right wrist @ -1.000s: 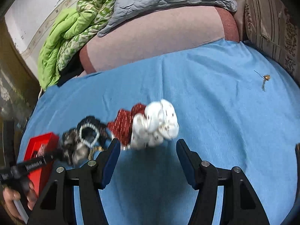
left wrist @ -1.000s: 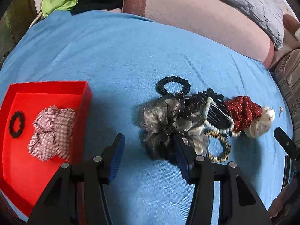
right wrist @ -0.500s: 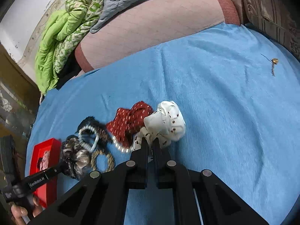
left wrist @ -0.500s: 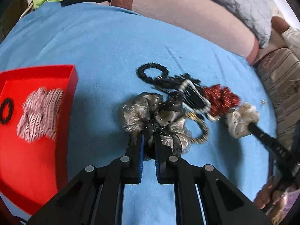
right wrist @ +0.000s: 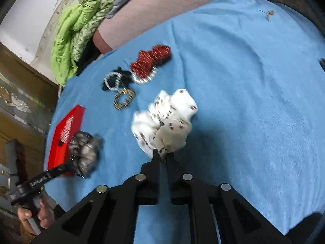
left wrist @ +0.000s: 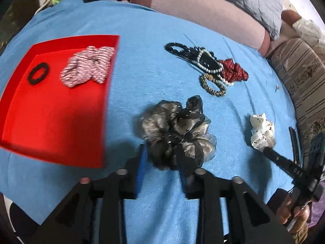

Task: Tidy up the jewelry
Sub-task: 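Grasp the grey sheer scrunchie with left gripper while right grasps white scrunchie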

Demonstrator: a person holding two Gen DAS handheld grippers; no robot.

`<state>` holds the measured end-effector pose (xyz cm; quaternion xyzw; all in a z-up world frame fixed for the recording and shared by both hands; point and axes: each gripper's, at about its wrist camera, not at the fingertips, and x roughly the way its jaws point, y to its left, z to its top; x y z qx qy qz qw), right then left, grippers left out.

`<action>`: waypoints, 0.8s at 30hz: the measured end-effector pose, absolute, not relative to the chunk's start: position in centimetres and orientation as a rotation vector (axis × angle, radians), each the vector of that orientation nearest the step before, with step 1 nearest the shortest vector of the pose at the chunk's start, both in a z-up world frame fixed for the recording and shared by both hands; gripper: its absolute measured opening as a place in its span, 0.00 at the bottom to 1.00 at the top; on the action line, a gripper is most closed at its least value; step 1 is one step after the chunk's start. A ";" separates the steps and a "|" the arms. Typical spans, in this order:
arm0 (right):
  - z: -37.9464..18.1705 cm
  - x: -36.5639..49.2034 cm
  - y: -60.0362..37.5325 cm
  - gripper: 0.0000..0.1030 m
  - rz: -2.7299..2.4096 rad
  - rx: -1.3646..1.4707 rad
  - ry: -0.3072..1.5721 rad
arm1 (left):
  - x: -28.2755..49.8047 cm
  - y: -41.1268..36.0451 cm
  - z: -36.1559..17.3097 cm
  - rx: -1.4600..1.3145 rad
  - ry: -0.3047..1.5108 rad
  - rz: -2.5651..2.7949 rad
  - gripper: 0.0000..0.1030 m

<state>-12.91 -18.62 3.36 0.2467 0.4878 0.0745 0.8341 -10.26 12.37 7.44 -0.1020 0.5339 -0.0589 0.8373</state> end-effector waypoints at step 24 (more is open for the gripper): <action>2.9 -9.3 -18.4 0.47 0.052 0.350 0.996 | -6.9 8.7 4.7 -0.065 1.118 -0.117 0.40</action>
